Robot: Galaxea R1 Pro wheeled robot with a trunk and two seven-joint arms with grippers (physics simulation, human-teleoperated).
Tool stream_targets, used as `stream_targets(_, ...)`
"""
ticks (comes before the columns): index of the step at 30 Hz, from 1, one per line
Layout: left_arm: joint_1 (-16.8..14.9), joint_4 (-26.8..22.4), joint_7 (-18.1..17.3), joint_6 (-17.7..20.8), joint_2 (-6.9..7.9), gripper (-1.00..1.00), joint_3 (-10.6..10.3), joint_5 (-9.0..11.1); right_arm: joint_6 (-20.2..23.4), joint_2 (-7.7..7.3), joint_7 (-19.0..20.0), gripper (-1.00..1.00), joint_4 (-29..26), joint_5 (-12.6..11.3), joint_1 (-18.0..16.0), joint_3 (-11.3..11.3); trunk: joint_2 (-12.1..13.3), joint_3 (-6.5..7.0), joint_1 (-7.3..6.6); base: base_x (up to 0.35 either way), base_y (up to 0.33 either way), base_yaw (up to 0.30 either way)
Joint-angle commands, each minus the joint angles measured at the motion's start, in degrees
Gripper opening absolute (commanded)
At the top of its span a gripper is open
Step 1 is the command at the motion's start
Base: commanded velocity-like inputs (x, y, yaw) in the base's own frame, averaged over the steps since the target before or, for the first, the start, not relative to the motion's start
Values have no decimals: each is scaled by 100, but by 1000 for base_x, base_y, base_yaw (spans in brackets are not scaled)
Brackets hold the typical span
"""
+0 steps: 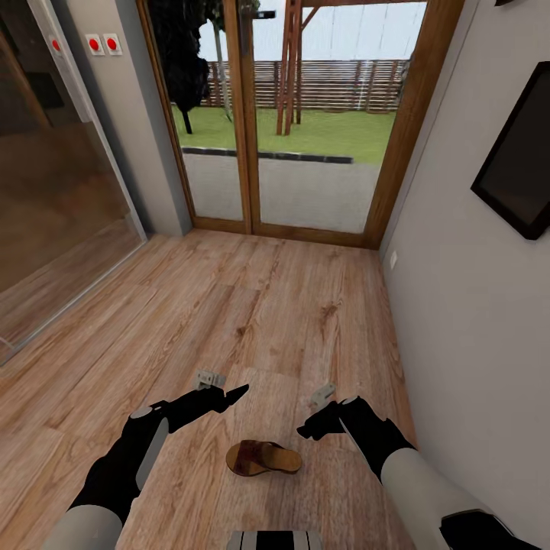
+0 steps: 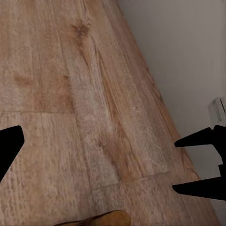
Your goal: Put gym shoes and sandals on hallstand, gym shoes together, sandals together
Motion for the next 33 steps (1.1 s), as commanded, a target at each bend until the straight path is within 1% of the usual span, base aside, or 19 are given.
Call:
stream_targets(1,-1,1,-16,55,0,100,6,49,20,0,35,100,-12,59,-1,1,-2,-4,-1,0,0,0)
stream_targets(13,0,-1,-16,55,1,100,4,48,22,0,2,100,-12,61,-1,1,-2,-4,-1,0,0,0)
stream_targets(24,-5,-2,-16,55,0,100,10,48,16,0,49,100,-11,62,-1,15,-2,-4,-1,0,0,0)
stream_targets(30,-5,-2,-16,55,1,100,12,48,-4,0,58,100,-19,63,-1,53,-10,-137,14,0,0,0)
stream_targets(31,-3,-2,-16,55,2,100,12,48,-106,0,65,100,-20,64,-1,244,-11,-160,17,0,0,0)
stream_targets(32,-3,-2,-16,59,0,100,11,48,-200,0,69,100,-26,55,-1,790,-12,-187,20,0,0,0)
stream_targets(33,-3,-2,-16,60,0,100,11,48,-204,0,69,100,-27,55,-1,871,-14,-214,22,0,0,0)
